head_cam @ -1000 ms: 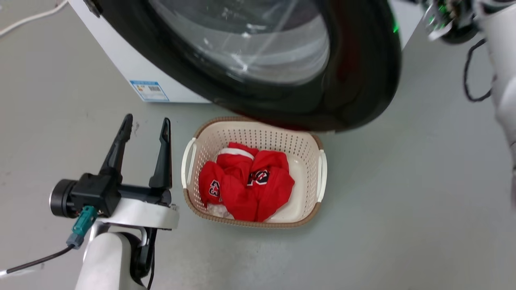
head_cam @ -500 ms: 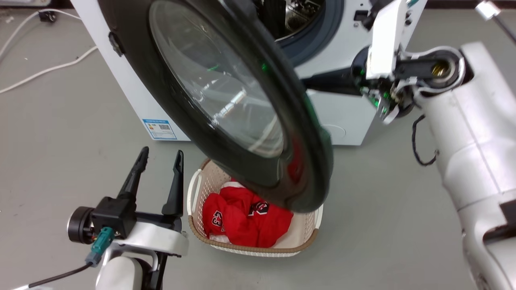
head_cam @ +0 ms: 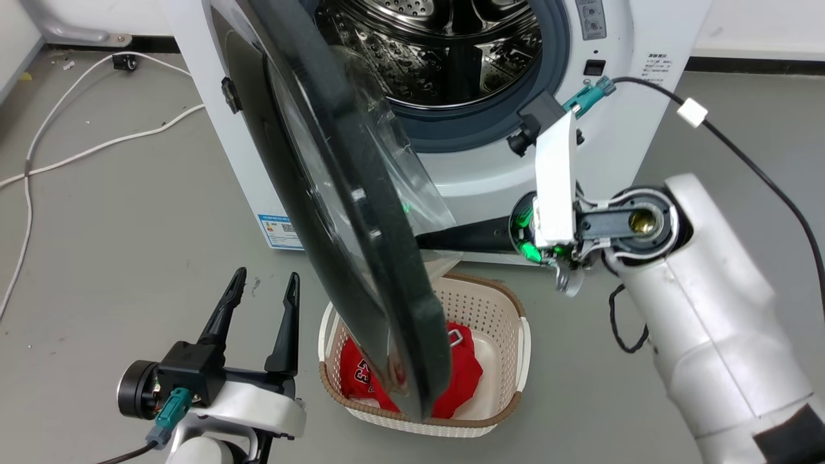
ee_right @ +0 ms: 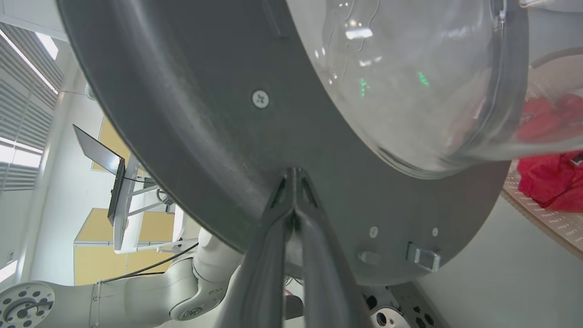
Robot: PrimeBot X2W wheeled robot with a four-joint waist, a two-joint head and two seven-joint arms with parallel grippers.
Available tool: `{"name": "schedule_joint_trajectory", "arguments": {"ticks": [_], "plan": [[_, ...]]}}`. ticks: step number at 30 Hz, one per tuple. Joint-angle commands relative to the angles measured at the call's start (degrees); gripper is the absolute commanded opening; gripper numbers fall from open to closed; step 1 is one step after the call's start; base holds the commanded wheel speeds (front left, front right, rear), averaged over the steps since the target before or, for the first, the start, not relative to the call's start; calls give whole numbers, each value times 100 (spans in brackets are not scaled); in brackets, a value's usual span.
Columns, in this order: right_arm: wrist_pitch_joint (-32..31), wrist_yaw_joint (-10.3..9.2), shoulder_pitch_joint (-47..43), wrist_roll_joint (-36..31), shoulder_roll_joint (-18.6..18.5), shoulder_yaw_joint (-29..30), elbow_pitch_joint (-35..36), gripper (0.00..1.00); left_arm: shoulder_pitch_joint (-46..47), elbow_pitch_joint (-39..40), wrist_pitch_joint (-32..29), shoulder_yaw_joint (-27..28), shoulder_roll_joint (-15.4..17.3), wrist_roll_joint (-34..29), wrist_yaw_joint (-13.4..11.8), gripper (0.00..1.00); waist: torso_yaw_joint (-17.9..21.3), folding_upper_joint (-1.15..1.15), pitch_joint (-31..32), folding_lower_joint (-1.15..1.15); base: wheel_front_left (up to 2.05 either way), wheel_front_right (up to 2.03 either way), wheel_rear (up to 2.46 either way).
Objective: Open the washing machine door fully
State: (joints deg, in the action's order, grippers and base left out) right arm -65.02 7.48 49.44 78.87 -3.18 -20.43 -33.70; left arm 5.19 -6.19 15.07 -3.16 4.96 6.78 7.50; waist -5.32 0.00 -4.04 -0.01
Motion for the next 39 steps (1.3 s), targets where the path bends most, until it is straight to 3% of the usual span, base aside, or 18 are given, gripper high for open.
{"name": "schedule_joint_trajectory", "arguments": {"ticks": [1, 6, 11, 16, 17, 18, 22, 29, 33, 39], "plan": [[88, 2, -202, 79, 50, -72, 175, 0, -45, -1, 14, 37, -14, -17, -2, 100, -11, 0, 7, 1, 0, 0, 0], [698, 2, -645, 174, 38, -113, 673, 0, -80, 14, 14, 111, -58, -18, -2, 100, 7, 0, 6, 1, 0, 0, 0], [2585, 1, -1167, -512, 26, 337, 910, 0, -107, 64, 14, 228, -104, -24, -3, 100, 79, 0, -1, 1, 0, 0, 0], [4293, 1, -1724, -534, 33, 908, 1091, 0, -139, 88, 14, 305, -126, -41, -3, 100, 190, 0, 5, 1, 0, 0, 0], [4549, 1, -1871, -576, 32, 990, 1127, 42, -152, 87, 14, 316, -132, -50, -3, 100, 210, 0, 12, 1, 0, 0, 0], [4764, 1, -2014, -596, 32, 1046, 1185, 100, -161, 87, 14, 332, -135, -57, -3, 100, 232, 0, 18, 1, 0, 0, 0], [5649, 1, -2597, -639, 33, 1365, 1487, 100, -208, 72, 14, 395, -138, -65, -2, 100, 307, 0, 60, 1, 0, 0, 0], [7213, 2, -3692, -1293, 28, 1772, 1969, 100, -282, 75, 14, 427, -135, -105, -2, 100, 357, 0, 121, 1, 0, 0, 0], [7881, 1, -4132, -2116, -7, 2027, 2172, 100, -291, 70, 14, 444, -120, -98, -2, 100, 374, 0, 145, 1, 0, 0, 0], [8021, 1, -4470, -4453, 19, 2761, 3073, 100, -300, 91, 14, 482, -114, -113, -2, 100, 404, 0, 165, 1, 0, 0, 0]]}}
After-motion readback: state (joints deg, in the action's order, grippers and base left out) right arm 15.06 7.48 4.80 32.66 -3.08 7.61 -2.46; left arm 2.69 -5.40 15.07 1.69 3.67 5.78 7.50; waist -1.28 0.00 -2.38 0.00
